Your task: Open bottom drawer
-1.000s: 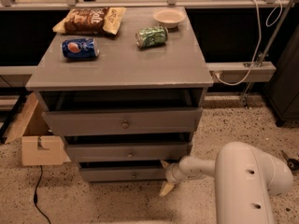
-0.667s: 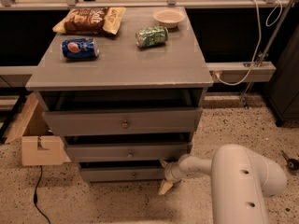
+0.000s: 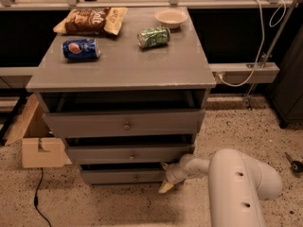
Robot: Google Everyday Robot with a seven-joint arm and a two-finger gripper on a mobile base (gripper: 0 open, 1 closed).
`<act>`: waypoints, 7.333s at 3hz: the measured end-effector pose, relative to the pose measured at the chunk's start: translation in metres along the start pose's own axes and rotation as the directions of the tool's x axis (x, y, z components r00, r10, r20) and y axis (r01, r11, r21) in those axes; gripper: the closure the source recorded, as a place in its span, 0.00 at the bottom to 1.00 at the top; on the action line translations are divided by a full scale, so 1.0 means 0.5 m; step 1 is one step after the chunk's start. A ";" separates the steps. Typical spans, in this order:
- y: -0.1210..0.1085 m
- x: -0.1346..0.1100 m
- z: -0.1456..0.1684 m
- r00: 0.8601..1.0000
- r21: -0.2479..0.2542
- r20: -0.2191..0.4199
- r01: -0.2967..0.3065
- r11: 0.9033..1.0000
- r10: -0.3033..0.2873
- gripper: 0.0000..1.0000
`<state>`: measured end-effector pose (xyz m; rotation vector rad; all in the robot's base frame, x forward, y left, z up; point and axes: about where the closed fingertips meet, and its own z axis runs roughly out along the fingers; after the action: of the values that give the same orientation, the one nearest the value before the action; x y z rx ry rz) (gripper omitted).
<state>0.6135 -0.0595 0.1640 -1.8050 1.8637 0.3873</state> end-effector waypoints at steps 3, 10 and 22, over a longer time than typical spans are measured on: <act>0.031 0.002 -0.023 1.000 -0.013 -0.010 -0.022 1.000 0.022 0.94; 0.206 0.041 -0.087 0.985 -0.138 -0.115 -0.142 0.980 0.126 0.19; 0.242 0.035 -0.085 0.984 -0.223 -0.147 -0.133 0.966 0.101 0.19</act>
Offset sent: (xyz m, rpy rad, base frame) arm -0.0906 -0.0379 0.0094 -0.0398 0.1092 -0.0706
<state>0.4873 -0.0879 0.1723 -1.9182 2.0998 0.5601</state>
